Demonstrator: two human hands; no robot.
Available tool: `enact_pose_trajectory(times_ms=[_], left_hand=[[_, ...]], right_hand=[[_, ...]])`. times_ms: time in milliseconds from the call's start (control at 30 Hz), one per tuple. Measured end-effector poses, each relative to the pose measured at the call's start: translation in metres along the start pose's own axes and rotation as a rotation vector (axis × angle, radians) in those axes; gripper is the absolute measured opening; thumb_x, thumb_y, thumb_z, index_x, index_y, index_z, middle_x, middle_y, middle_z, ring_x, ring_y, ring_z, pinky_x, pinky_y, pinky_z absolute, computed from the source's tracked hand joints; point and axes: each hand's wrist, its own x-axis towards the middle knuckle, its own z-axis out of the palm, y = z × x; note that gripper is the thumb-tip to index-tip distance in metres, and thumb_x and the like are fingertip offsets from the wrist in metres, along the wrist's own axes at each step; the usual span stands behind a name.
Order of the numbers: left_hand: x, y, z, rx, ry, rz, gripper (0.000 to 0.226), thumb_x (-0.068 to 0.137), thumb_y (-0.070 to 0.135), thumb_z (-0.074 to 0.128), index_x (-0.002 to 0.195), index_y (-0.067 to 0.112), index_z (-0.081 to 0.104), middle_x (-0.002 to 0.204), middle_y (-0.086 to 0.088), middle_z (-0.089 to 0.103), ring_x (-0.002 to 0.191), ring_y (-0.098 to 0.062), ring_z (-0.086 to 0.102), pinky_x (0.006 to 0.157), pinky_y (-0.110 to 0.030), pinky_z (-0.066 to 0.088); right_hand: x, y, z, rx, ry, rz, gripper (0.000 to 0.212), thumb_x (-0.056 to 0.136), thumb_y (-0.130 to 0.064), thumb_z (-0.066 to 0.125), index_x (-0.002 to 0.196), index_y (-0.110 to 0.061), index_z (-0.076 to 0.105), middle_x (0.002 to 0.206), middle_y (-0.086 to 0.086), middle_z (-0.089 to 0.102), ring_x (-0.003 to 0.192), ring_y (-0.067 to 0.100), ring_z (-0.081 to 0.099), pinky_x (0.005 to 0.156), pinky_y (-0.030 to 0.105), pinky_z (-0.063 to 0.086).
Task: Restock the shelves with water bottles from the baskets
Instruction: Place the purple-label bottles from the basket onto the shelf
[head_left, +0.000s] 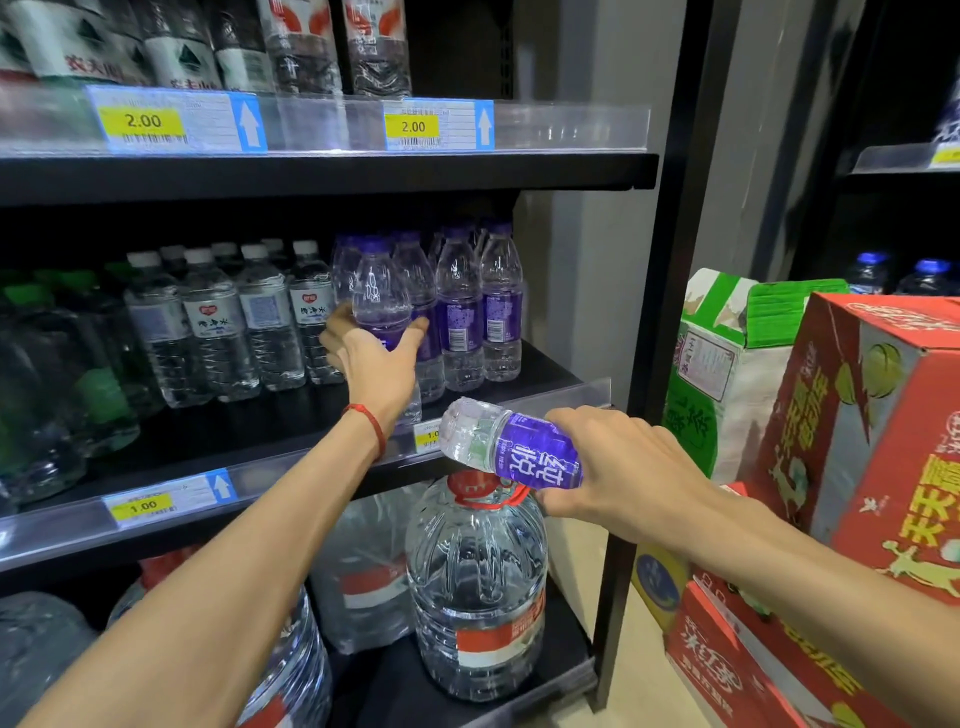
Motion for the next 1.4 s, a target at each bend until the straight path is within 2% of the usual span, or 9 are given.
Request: enact_pose_trajectory(times_ms=[133,233,400,467,800,933,1133,1300,1400], left_hand=[[-0.023,0.01,-0.015,0.026,-0.019,-0.003,0.099,0.093,0.04,0.073,0.157,0.0,0.009,0.167,-0.02,0.002,0.156,-0.035,0.0,0.127,-0.049,0.008],[-0.053,0.024,-0.042,-0.006,-0.043,0.358,0.076,0.092,0.027,0.072,0.153,0.014,0.028,0.154,-0.007,0.028,0.146,-0.022,0.029,0.124,-0.041,0.025],[-0.087,0.037,-0.079,0.275,-0.944,0.507,0.088,0.079,0.033,0.084,0.154,0.031,0.036,0.147,0.013,0.049,0.135,-0.001,0.046,0.117,-0.037,0.038],[-0.099,0.031,-0.079,0.452,-1.049,0.507,0.102,0.073,0.05,0.087,0.156,0.032,0.031,0.15,0.015,0.048,0.135,-0.003,0.047,0.117,-0.035,0.038],[-0.129,-0.005,-0.089,0.289,-0.846,0.429,0.059,0.084,0.048,0.08,0.134,0.028,0.053,0.119,0.017,0.067,0.105,0.001,0.062,0.09,-0.027,0.048],[-0.131,-0.012,-0.089,0.085,-0.749,0.252,0.054,0.08,0.047,0.077,0.126,0.026,0.058,0.113,0.016,0.072,0.093,0.002,0.068,0.082,-0.028,0.054],[-0.141,-0.014,-0.076,-0.138,-0.709,0.11,0.043,0.09,0.022,0.076,0.13,0.018,0.059,0.116,0.0,0.073,0.102,-0.015,0.071,0.083,-0.024,0.056],[-0.144,-0.018,-0.069,-0.033,-0.685,0.151,0.045,0.088,0.033,0.078,0.128,0.028,0.056,0.107,0.009,0.074,0.082,-0.005,0.07,0.073,-0.02,0.053],[-0.133,-0.015,-0.073,0.091,-0.718,0.24,0.048,0.09,0.041,0.076,0.131,0.039,0.052,0.116,0.021,0.07,0.1,0.003,0.067,0.086,-0.016,0.05]], right_hand=[[-0.007,0.0,-0.004,-0.054,-0.004,-0.06,0.052,0.078,-0.067,0.07,0.107,-0.029,0.05,0.1,-0.007,0.061,0.087,0.019,0.063,0.075,0.04,0.056],[-0.012,-0.004,-0.011,-0.103,-0.016,-0.137,0.054,0.08,-0.062,0.07,0.116,-0.027,0.051,0.103,-0.006,0.06,0.09,0.022,0.063,0.075,0.041,0.055],[-0.017,-0.01,-0.027,-0.151,0.002,-0.317,0.056,0.082,-0.053,0.073,0.128,-0.033,0.047,0.107,-0.012,0.057,0.098,0.013,0.058,0.072,0.039,0.049],[-0.015,-0.013,-0.03,-0.181,0.016,-0.38,0.064,0.081,-0.053,0.076,0.135,-0.034,0.046,0.114,-0.013,0.059,0.104,0.012,0.058,0.075,0.039,0.049],[-0.01,-0.022,-0.012,-0.111,0.303,-0.505,0.061,0.078,-0.031,0.087,0.134,-0.024,0.064,0.132,-0.007,0.065,0.133,0.019,0.053,0.123,0.039,0.024],[-0.034,-0.036,0.009,0.269,0.689,-0.393,0.018,0.08,-0.002,0.074,0.092,-0.015,0.071,0.095,-0.007,0.07,0.096,0.021,0.06,0.089,0.039,0.047],[-0.016,-0.065,0.019,1.318,0.049,0.246,0.04,0.089,-0.039,0.081,0.122,-0.025,0.064,0.112,-0.004,0.076,0.103,0.009,0.074,0.098,0.035,0.057],[0.004,-0.066,0.022,1.298,0.151,0.16,0.027,0.088,-0.023,0.084,0.111,-0.014,0.073,0.101,0.002,0.081,0.095,0.018,0.078,0.088,0.038,0.062],[0.016,-0.061,0.024,1.249,0.187,0.106,0.039,0.084,-0.025,0.088,0.117,-0.014,0.071,0.106,0.002,0.08,0.099,0.021,0.077,0.095,0.05,0.061]])
